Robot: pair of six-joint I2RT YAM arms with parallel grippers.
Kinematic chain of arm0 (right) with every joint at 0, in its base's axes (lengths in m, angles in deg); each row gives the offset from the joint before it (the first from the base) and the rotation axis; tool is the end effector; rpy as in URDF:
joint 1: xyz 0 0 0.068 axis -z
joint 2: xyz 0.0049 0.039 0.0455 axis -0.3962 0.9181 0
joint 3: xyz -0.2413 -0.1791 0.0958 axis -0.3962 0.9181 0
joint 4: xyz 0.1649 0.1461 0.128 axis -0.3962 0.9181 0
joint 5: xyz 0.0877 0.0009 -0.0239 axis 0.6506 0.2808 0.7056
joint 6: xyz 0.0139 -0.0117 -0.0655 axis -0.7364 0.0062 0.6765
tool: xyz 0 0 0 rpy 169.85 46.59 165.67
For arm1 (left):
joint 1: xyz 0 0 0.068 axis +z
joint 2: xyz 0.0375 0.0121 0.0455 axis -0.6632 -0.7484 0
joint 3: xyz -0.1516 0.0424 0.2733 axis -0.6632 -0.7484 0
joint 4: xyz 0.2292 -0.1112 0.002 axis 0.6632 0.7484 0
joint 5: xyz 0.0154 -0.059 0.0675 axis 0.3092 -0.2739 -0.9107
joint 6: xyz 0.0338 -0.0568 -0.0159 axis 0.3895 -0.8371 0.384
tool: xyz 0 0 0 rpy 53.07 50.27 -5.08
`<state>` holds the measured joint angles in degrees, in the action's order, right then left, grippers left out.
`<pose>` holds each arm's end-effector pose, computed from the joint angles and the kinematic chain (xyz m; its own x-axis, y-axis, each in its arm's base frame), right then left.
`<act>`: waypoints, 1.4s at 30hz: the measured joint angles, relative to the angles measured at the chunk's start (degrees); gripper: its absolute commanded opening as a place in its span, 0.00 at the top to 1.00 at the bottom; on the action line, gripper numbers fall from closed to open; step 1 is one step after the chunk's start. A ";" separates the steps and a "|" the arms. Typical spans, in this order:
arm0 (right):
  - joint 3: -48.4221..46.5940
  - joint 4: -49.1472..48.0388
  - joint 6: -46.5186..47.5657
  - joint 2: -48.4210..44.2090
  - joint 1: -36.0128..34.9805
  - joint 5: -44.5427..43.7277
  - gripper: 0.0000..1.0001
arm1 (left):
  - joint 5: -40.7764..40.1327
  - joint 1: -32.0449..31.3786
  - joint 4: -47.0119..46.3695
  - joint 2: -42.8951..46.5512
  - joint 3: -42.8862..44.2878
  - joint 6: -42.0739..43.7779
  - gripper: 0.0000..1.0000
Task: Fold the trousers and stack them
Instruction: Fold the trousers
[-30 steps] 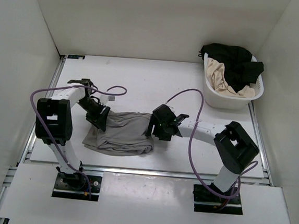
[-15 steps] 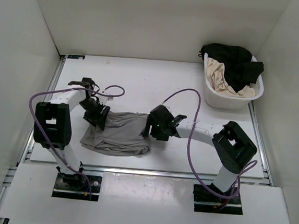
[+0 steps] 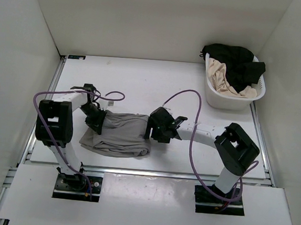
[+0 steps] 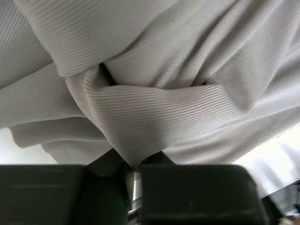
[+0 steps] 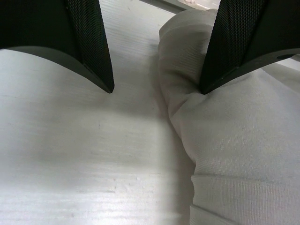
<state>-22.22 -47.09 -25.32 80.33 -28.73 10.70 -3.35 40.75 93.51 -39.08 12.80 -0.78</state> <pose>0.2238 0.2769 0.2014 -0.9000 0.1084 -0.4222 -0.0650 0.9244 0.3759 0.2912 -0.0212 0.1828 -0.9205 0.3890 -0.0373 0.3794 0.8668 -0.3236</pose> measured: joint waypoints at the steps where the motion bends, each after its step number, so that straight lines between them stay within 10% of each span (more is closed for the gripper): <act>1: 0.09 0.20 -0.04 -0.20 -0.13 -0.17 0.21 | 0.37 0.00 0.15 0.00 0.15 -0.07 0.86; 21: 2.43 0.50 -0.94 -2.51 -1.64 -0.50 0.16 | 4.15 -0.20 14.95 4.35 20.98 4.39 0.86; 42: -11.13 -11.78 -0.02 7.56 -5.42 4.81 0.13 | -5.81 16.11 11.43 -3.56 7.93 14.62 0.86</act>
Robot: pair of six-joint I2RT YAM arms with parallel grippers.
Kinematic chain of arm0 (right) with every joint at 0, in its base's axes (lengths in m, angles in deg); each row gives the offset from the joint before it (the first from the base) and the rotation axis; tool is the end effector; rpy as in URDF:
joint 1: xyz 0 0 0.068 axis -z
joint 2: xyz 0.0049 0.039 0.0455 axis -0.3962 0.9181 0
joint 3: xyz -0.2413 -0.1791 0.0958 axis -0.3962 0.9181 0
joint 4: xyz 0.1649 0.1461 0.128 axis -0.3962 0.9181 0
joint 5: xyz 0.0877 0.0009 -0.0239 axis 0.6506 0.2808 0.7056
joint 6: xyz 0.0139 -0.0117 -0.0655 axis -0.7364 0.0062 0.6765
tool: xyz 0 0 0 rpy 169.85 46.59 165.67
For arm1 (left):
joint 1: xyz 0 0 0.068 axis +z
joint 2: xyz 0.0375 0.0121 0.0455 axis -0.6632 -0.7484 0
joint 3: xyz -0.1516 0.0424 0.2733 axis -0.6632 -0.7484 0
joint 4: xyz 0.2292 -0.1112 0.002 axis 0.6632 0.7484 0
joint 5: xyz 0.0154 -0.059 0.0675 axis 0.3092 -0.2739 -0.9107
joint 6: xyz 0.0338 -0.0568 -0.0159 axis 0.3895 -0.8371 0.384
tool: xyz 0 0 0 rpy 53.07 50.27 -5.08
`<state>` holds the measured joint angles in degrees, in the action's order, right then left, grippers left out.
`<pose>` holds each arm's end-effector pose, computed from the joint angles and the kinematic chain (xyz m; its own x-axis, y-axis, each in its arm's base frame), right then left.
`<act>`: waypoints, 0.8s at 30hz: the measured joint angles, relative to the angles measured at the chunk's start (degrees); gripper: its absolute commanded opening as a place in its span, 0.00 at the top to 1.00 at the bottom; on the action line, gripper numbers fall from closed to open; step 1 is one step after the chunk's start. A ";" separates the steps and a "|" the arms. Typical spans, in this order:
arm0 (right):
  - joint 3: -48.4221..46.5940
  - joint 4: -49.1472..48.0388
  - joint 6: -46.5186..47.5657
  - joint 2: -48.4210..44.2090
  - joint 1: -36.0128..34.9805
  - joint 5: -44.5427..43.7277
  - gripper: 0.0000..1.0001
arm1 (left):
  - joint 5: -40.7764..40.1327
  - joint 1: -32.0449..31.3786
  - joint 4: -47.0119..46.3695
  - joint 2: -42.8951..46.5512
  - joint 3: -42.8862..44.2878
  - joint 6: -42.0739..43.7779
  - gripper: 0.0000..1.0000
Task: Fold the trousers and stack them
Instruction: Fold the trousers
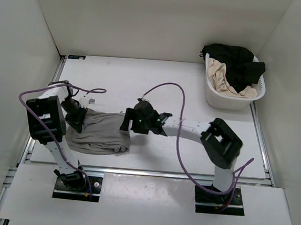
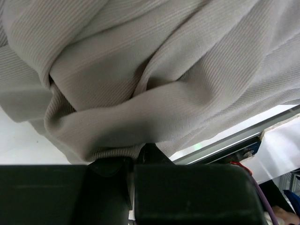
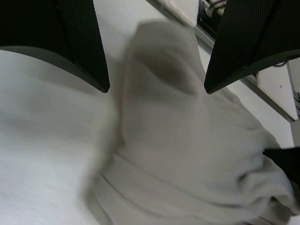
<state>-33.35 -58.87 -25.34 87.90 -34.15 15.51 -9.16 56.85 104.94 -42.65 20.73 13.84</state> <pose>0.2315 0.3599 0.2290 -0.8680 0.0922 -0.4879 -0.2429 0.7782 0.5791 0.2944 0.0683 0.1964 -0.9287 0.3686 0.0407 0.3407 0.8915 -0.2987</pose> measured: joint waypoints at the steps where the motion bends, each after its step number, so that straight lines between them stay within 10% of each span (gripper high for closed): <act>1: -2.56 -0.39 0.04 2.62 0.00 0.74 0.13 | 0.00 0.02 -0.15 -0.13 -0.15 -0.02 0.86; 7: -12.26 3.48 -1.42 12.59 -0.74 -0.44 0.14 | 0.02 0.13 -1.33 -0.17 -0.28 -0.04 0.86; 10: -12.31 4.37 -2.40 12.55 -0.76 -0.74 0.49 | 0.07 0.33 -1.42 -0.17 -0.26 -0.24 0.86; 11: -12.07 4.61 -2.60 12.57 -0.76 -0.48 0.76 | 0.20 0.39 -1.49 -0.17 -0.26 -0.31 0.86; 14: -10.56 3.91 -4.07 12.15 -0.66 -0.04 1.00 | 1.62 0.50 -1.18 -0.20 0.50 -0.79 0.86; 24: 6.34 4.92 -4.72 -4.22 8.24 -4.37 1.00 | 18.25 -9.64 4.66 -9.01 13.31 -4.83 0.86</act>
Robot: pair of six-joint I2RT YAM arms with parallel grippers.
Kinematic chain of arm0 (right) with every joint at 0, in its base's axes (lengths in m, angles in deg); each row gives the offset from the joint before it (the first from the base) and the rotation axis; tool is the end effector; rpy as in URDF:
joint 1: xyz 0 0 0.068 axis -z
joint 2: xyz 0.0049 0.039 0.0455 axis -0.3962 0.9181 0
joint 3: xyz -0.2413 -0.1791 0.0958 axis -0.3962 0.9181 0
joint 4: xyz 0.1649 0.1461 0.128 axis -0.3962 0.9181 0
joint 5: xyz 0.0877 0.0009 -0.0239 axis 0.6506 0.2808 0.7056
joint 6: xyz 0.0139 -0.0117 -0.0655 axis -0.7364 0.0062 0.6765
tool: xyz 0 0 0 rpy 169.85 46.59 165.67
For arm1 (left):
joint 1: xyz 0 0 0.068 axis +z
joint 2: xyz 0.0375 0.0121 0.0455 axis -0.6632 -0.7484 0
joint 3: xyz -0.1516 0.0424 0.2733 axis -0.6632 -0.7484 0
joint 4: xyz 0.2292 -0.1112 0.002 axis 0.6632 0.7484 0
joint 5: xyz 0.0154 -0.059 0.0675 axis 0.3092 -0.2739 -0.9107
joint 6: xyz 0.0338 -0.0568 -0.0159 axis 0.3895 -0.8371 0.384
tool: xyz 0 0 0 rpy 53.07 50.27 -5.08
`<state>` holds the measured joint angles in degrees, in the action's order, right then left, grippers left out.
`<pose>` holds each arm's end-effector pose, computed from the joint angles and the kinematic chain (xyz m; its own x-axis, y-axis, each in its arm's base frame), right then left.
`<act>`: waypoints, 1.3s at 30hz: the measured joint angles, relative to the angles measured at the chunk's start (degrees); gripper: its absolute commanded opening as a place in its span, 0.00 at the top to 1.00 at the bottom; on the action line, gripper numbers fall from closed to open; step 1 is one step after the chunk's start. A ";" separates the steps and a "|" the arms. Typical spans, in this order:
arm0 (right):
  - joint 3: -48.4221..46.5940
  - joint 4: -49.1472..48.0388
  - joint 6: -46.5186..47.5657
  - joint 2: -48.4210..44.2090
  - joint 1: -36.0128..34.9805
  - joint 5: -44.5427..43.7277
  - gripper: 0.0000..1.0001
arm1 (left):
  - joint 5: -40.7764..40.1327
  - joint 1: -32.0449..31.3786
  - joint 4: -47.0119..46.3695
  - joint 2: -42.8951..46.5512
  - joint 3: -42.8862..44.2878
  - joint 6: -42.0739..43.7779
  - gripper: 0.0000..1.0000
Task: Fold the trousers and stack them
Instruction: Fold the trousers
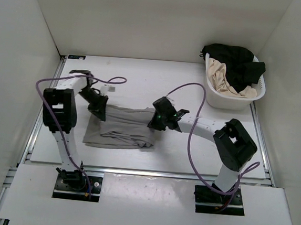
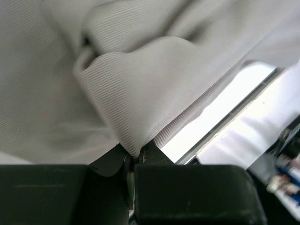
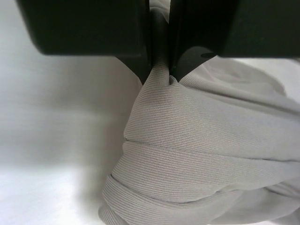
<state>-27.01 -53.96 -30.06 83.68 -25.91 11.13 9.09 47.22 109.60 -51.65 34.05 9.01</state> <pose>0.2598 0.2924 0.2151 -0.8558 0.2718 -0.4401 0.0086 0.8582 0.5132 0.3552 0.0072 0.2039 -0.9206 0.3808 -0.0865 0.3648 0.7599 -0.5380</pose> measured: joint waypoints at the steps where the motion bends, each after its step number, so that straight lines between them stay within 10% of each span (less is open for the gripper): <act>1: -0.02 1.62 1.44 -0.74 1.62 -0.70 1.00 | 0.79 -2.82 0.33 -1.09 1.66 -0.48 0.86; 5: 0.79 8.17 5.90 -3.58 7.82 -2.89 1.00 | 3.26 -12.15 1.88 -6.01 10.88 -2.51 0.86; 9: 6.08 10.10 7.61 -11.10 14.29 -2.86 0.17 | 6.25 -16.85 1.95 -9.79 20.20 -5.70 0.86; 12: 7.39 13.92 10.03 -15.17 16.72 -4.37 0.06 | 5.14 -17.22 2.21 -9.60 22.16 -7.28 0.86; 23: 6.01 18.40 10.88 -13.42 8.96 -6.93 0.02 | -3.37 -7.48 3.23 -7.69 17.18 -5.46 0.86; 26: 5.11 18.10 10.34 -11.47 7.74 -7.30 0.02 | -4.39 -4.59 3.39 -10.93 14.45 -4.02 0.55; 33: 1.33 16.85 10.16 -9.05 6.10 -7.54 0.01 | -2.93 -2.34 3.74 -13.53 11.58 -6.05 0.42; 39: 0.83 13.75 10.43 -8.66 5.66 -5.68 0.01 | -3.28 -0.85 0.37 -11.02 12.31 -8.15 0.11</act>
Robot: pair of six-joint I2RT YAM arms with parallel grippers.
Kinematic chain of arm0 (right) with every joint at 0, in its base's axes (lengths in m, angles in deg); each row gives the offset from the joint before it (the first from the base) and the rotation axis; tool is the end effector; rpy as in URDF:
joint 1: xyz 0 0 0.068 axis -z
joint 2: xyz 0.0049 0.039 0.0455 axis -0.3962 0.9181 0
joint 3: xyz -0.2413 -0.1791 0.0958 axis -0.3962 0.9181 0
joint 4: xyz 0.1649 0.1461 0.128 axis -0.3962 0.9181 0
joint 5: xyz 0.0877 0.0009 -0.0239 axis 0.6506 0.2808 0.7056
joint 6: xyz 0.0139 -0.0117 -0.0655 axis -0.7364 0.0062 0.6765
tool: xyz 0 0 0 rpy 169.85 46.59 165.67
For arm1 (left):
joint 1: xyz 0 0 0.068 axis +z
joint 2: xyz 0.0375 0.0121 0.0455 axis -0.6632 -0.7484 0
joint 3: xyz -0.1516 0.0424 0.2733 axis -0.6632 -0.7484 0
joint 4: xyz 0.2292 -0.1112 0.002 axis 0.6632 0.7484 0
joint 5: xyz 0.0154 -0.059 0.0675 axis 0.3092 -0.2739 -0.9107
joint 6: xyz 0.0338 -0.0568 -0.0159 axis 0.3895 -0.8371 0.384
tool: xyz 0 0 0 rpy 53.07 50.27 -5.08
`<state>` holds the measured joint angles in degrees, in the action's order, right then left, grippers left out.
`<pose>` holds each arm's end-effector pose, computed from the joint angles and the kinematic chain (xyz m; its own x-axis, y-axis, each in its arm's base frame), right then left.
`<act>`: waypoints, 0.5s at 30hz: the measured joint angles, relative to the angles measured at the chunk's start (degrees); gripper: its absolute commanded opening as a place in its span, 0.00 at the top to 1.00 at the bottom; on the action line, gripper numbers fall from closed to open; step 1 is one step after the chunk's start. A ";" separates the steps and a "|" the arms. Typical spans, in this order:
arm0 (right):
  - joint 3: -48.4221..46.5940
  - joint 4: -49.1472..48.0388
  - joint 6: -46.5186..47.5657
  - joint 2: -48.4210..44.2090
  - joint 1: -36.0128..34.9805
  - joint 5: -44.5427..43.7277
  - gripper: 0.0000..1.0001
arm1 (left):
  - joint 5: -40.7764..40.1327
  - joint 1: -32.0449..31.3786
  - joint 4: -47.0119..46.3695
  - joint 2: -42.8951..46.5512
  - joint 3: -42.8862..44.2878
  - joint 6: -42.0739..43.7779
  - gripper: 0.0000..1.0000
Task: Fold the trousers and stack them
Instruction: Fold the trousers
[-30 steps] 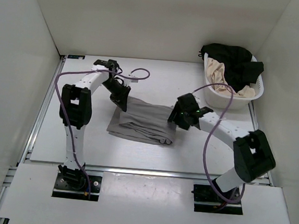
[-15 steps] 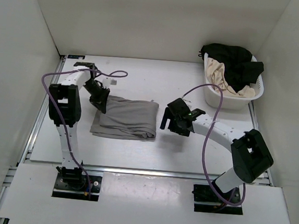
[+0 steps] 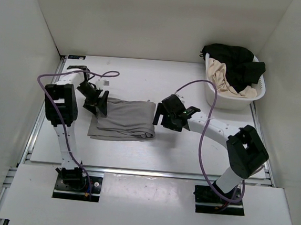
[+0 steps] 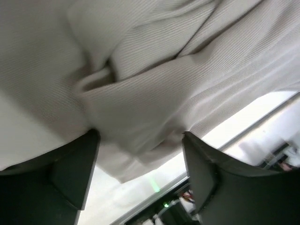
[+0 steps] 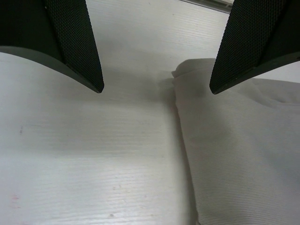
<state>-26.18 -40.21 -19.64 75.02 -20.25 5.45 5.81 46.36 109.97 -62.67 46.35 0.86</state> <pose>0.2587 0.2306 0.2447 -0.8279 0.1796 -0.5314 0.0088 0.9514 0.3078 0.4093 0.0092 0.1779 -0.9553 0.2957 -0.0034 0.2585 0.8293 -0.4954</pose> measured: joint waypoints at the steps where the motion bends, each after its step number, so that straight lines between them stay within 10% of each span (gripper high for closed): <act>1: -0.04 -0.66 0.04 0.44 0.00 0.55 0.01 | 0.02 0.44 -0.50 0.44 0.22 -0.09 0.00; 9: -1.14 -9.77 -0.20 7.78 -0.07 9.09 0.14 | 1.20 2.84 -1.64 7.26 -1.16 -0.87 0.00; 15: -3.26 -13.20 -0.52 11.23 -0.44 12.98 0.62 | 1.49 7.02 -2.64 13.25 -1.27 -1.07 0.00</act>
<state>-29.43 -53.41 -20.16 86.26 -20.69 18.43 7.30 53.38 107.32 -49.42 45.08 -0.21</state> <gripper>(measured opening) 0.507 0.998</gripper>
